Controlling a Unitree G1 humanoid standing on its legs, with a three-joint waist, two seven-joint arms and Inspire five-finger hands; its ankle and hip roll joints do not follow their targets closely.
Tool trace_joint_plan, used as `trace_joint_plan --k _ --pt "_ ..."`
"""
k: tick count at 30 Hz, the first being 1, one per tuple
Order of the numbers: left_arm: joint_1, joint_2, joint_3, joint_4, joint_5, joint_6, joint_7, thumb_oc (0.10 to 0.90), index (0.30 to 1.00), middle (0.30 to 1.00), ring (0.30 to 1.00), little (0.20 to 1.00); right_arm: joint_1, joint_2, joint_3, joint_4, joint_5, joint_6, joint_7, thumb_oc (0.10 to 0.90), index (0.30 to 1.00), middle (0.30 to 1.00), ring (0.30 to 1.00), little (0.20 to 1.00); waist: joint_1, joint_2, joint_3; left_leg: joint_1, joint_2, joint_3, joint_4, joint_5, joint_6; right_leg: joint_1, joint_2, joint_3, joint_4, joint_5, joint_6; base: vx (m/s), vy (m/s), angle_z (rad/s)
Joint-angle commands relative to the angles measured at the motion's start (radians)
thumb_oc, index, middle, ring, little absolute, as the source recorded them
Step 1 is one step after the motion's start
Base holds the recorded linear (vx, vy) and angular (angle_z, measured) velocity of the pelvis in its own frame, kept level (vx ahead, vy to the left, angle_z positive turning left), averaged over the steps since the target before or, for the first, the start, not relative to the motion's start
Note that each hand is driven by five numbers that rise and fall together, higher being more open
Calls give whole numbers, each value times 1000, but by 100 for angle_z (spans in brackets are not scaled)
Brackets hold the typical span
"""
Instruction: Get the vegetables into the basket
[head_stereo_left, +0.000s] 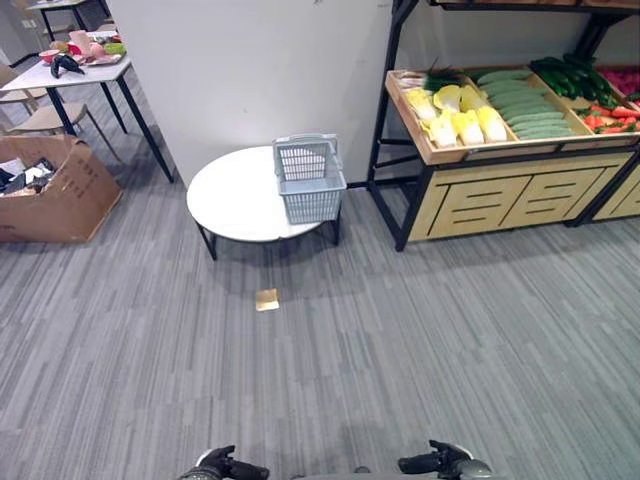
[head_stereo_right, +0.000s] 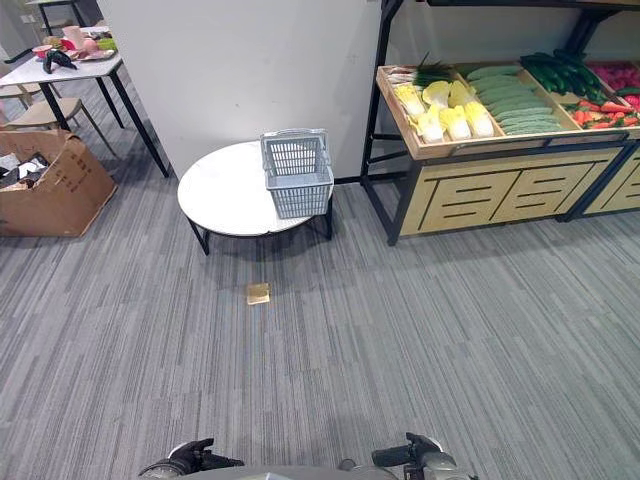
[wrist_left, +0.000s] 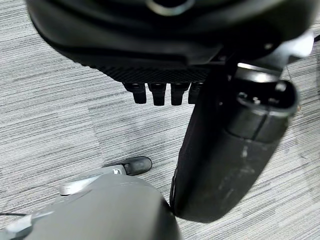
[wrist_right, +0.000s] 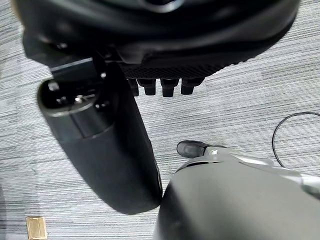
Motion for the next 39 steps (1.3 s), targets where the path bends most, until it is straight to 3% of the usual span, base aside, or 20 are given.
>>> trace_joint_plan --k 1,39 --pt "44 -19 -34 89 26 24 -5 900 1000 1000 1000 1000 7 -22 22 73 -2 14 7 900 1000 1000 1000 1000 17 -15 24 -4 41 54 1 -45 -68 23 -101 -28 0 -42 134 0 0 0" --pt "11 -21 -33 94 13 33 2 900 1000 1000 1000 1000 12 -12 32 77 -6 16 7 900 1000 1000 1000 1000 14 -26 28 2 36 66 1 -56 -63 24 -104 -28 4 -41 139 0 0 0"
